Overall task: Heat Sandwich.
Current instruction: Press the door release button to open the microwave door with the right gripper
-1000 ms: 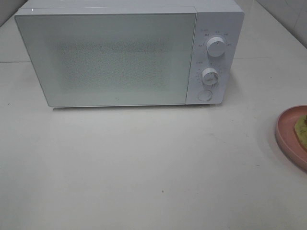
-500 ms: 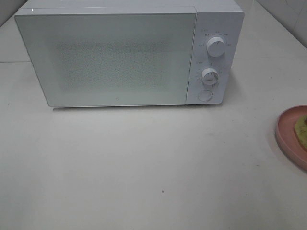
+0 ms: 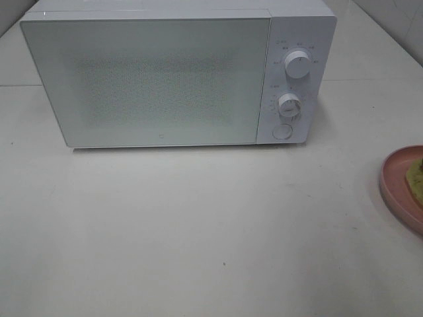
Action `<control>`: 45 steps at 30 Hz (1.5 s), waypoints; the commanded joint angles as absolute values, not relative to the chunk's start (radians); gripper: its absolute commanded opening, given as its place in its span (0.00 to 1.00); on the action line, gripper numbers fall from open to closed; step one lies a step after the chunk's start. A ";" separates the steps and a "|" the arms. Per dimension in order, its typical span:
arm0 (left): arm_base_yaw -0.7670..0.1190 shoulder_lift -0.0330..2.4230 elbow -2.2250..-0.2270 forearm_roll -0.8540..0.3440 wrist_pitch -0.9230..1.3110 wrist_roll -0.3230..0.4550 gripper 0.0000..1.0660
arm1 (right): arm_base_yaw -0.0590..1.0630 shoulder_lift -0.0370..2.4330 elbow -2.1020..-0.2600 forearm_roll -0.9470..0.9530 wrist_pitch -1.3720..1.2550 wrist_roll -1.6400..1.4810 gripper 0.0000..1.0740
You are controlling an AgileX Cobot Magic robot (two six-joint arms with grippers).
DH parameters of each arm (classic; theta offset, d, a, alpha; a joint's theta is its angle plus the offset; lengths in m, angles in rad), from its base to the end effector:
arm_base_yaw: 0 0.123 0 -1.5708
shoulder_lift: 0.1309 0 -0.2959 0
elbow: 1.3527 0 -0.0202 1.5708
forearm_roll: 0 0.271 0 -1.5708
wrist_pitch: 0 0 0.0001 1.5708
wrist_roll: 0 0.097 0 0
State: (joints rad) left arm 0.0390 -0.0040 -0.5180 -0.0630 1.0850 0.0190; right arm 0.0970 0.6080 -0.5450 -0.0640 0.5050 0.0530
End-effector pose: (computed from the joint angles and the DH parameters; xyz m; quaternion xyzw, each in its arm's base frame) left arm 0.0035 -0.0053 0.2877 -0.0066 0.8534 -0.0163 0.5210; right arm 0.1373 0.0103 0.3042 -0.0347 0.8541 0.0111 0.5188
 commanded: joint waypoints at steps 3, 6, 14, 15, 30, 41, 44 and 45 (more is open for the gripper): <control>0.040 -0.027 -0.517 -0.060 1.072 0.016 0.90 | 0.096 0.692 -0.554 -0.071 0.403 0.058 0.70; 0.040 -0.027 -0.517 -0.060 1.072 0.016 0.90 | 0.096 0.746 -0.554 -0.071 0.346 0.058 0.70; 0.040 -0.027 -0.517 -0.060 1.072 0.016 0.90 | 0.096 0.909 -0.554 -0.071 0.156 0.058 0.70; 0.040 -0.027 -0.517 -0.060 1.072 0.016 0.90 | 0.096 0.924 -0.554 -0.071 0.135 0.058 0.70; 0.040 -0.027 -0.517 -0.060 1.072 0.016 0.90 | 0.096 1.161 -0.537 -0.071 -0.261 0.058 0.70; 0.040 -0.027 -0.517 -0.060 1.072 0.016 0.90 | 0.108 1.283 -0.385 0.040 -0.736 -0.056 0.70; 0.040 -0.027 -0.517 -0.060 1.072 0.016 0.90 | 0.168 1.339 -0.350 0.224 -0.871 -0.196 0.70; 0.040 -0.027 -0.517 -0.060 1.072 0.016 0.90 | 0.168 1.339 -0.350 0.224 -0.871 -0.196 0.70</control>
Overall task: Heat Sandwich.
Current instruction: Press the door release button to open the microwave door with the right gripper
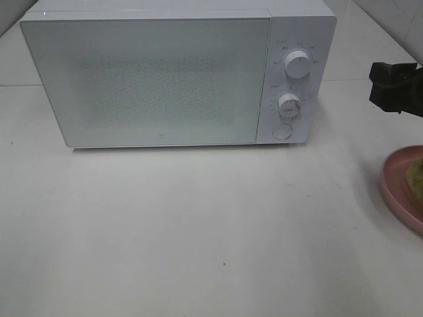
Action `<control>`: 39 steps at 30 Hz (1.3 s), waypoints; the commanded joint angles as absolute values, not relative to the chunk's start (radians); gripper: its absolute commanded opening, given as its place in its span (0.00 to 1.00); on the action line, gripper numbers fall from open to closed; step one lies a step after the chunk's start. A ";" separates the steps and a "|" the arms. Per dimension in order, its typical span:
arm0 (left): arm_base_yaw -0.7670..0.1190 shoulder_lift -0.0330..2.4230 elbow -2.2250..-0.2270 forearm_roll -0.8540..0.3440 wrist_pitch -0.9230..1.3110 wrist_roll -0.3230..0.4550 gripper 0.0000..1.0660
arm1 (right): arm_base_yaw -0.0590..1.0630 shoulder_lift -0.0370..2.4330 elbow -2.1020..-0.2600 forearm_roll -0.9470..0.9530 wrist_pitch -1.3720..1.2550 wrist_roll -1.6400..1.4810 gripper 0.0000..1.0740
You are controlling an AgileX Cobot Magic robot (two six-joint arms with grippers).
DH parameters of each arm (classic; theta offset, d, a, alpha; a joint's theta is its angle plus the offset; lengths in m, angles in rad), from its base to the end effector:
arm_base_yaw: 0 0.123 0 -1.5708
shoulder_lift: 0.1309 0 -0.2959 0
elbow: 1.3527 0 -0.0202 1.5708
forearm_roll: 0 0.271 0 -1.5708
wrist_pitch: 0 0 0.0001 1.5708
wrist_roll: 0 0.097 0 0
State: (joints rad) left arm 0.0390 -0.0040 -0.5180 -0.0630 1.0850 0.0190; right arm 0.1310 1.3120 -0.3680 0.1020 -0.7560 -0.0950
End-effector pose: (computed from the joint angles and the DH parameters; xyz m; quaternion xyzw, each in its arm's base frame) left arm 0.0035 -0.0053 0.2877 -0.0066 0.8534 -0.0163 0.5210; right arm 0.2500 0.0261 0.2148 -0.0329 0.7419 0.0110 0.6696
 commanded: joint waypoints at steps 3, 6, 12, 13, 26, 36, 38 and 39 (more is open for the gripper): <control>0.040 -0.027 -0.517 -0.060 1.072 0.016 0.90 | 0.238 1.384 -0.334 0.354 -0.947 -0.287 0.70; 0.040 -0.027 -0.517 -0.060 1.072 0.016 0.90 | 0.296 1.431 -0.330 0.450 -1.001 -0.305 0.70; 0.040 -0.027 -0.517 -0.060 1.072 0.016 0.90 | 0.399 1.509 -0.330 0.501 -1.096 -0.301 0.70; 0.040 -0.027 -0.517 -0.060 1.072 0.016 0.90 | 0.434 1.540 -0.330 0.505 -1.129 -0.298 0.70; 0.040 -0.027 -0.517 -0.060 1.072 0.016 0.90 | 0.602 1.713 -0.330 0.587 -1.278 -0.222 0.70; 0.040 -0.027 -0.517 -0.060 1.072 0.016 0.90 | 0.681 1.781 -0.341 0.652 -1.319 -0.163 0.70; 0.040 -0.027 -0.517 -0.060 1.072 0.016 0.90 | 0.690 1.795 -0.344 0.658 -1.332 -0.153 0.70; 0.040 -0.027 -0.517 -0.060 1.072 0.016 0.90 | 0.690 1.799 -0.344 0.658 -1.335 -0.148 0.70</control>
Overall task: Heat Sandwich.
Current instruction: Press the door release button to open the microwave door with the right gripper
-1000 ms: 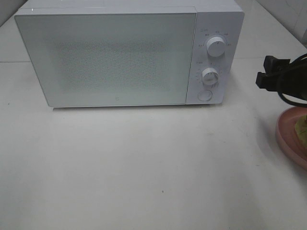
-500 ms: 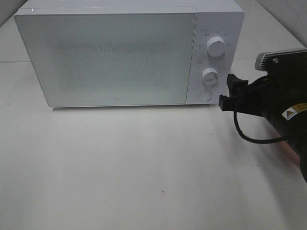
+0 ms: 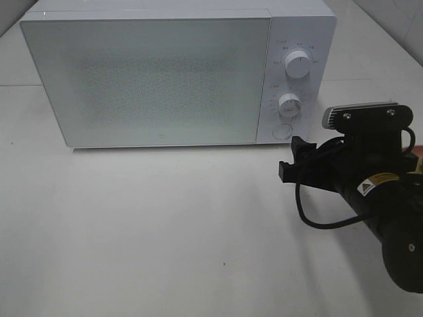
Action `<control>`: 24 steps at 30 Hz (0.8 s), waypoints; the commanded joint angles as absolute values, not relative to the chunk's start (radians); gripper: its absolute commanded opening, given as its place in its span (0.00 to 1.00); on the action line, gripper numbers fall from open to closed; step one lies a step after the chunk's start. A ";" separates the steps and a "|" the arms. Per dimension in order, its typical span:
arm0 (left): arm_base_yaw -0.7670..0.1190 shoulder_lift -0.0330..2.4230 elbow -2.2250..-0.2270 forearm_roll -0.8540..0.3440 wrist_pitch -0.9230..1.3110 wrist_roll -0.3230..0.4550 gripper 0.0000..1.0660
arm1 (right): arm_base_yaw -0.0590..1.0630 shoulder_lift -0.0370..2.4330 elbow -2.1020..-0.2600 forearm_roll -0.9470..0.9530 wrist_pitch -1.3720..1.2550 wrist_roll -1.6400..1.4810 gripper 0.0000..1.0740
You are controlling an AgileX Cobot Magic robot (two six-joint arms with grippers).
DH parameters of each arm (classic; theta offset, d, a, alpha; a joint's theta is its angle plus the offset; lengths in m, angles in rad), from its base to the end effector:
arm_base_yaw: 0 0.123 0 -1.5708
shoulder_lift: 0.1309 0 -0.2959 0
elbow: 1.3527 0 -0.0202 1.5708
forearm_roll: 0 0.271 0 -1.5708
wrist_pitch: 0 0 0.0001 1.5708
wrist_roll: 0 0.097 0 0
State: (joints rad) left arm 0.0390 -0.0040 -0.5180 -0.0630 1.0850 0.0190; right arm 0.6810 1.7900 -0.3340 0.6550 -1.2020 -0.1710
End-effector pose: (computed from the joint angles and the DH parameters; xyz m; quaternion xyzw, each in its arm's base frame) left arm 0.0035 -0.0053 0.2877 -0.0066 0.8534 -0.0163 0.5210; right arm 0.2312 0.1164 0.1196 -0.0417 0.7750 0.0050 0.6306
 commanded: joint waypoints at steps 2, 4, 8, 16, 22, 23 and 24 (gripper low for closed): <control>0.040 -0.027 -0.517 -0.060 1.072 0.016 0.90 | 0.690 1.804 -0.344 0.658 -1.336 -0.145 0.70; 0.040 -0.027 -0.517 -0.060 1.072 0.017 0.90 | 0.690 1.804 -0.344 0.659 -1.334 -0.144 0.70; 0.040 -0.027 -0.517 -0.060 1.072 0.017 0.90 | 0.690 1.804 -0.344 0.659 -1.333 -0.144 0.70; 0.040 -0.027 -0.517 -0.060 1.072 0.017 0.90 | 0.690 1.804 -0.344 0.659 -1.333 0.018 0.70; 0.040 -0.027 -0.517 -0.060 1.072 0.017 0.90 | 0.690 1.804 -0.344 0.659 -1.333 0.338 0.70; 0.040 -0.027 -0.517 -0.060 1.072 0.017 0.90 | 0.690 1.804 -0.344 0.659 -1.333 0.405 0.70; 0.040 -0.027 -0.517 -0.060 1.072 0.017 0.90 | 0.690 1.804 -0.344 0.659 -1.333 0.474 0.70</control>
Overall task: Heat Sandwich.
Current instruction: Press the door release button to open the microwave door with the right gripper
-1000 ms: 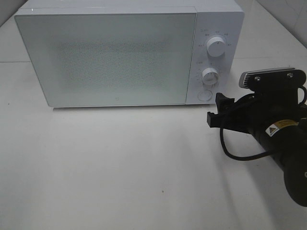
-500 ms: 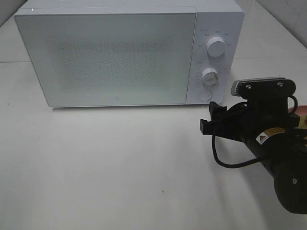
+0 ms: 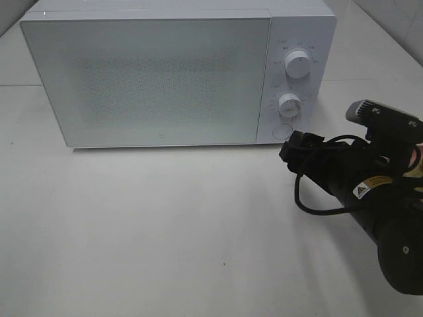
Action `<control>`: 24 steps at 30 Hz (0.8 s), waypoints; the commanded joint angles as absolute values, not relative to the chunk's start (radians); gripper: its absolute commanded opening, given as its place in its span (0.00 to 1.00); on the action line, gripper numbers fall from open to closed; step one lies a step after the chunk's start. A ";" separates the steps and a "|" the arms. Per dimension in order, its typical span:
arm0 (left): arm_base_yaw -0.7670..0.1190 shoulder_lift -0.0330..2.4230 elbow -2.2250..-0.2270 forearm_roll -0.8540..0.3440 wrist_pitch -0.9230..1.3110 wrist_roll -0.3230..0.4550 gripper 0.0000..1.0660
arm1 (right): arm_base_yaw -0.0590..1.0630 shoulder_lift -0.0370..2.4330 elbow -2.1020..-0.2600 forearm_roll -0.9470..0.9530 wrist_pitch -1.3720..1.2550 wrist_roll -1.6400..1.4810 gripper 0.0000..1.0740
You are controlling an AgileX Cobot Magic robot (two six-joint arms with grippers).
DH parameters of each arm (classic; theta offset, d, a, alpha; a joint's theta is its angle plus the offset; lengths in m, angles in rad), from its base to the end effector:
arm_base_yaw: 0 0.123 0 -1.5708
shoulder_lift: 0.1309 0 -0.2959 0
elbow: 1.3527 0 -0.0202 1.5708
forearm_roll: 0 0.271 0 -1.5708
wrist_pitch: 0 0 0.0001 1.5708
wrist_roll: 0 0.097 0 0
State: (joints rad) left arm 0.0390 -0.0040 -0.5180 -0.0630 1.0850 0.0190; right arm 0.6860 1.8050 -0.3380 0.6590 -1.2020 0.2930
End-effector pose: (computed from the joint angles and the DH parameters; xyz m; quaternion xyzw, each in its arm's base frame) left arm 0.0035 -0.0053 0.2877 -0.0066 0.8534 -0.0163 0.5210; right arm 0.2315 0.1179 0.1163 0.1359 0.7671 0.1471 0.6094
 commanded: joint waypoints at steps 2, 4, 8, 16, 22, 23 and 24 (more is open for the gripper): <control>0.040 -0.027 -0.517 -0.060 1.072 0.017 0.90 | 0.690 1.804 -0.344 0.659 -1.333 0.529 0.70; 0.040 -0.027 -0.517 -0.060 1.072 0.017 0.90 | 0.690 1.804 -0.344 0.659 -1.333 0.715 0.70; 0.040 -0.027 -0.517 -0.060 1.072 0.017 0.90 | 0.690 1.804 -0.344 0.659 -1.333 0.970 0.70; 0.040 -0.027 -0.517 -0.060 1.072 0.017 0.90 | 0.690 1.804 -0.344 0.659 -1.330 1.270 0.61; 0.040 -0.027 -0.517 -0.060 1.072 0.017 0.90 | 0.689 1.804 -0.344 0.659 -1.278 1.352 0.34; 0.040 -0.027 -0.517 -0.060 1.072 0.017 0.90 | 0.689 1.804 -0.344 0.659 -1.272 1.362 0.29; 0.040 -0.027 -0.517 -0.060 1.072 0.017 0.90 | 0.689 1.804 -0.344 0.659 -1.263 1.374 0.17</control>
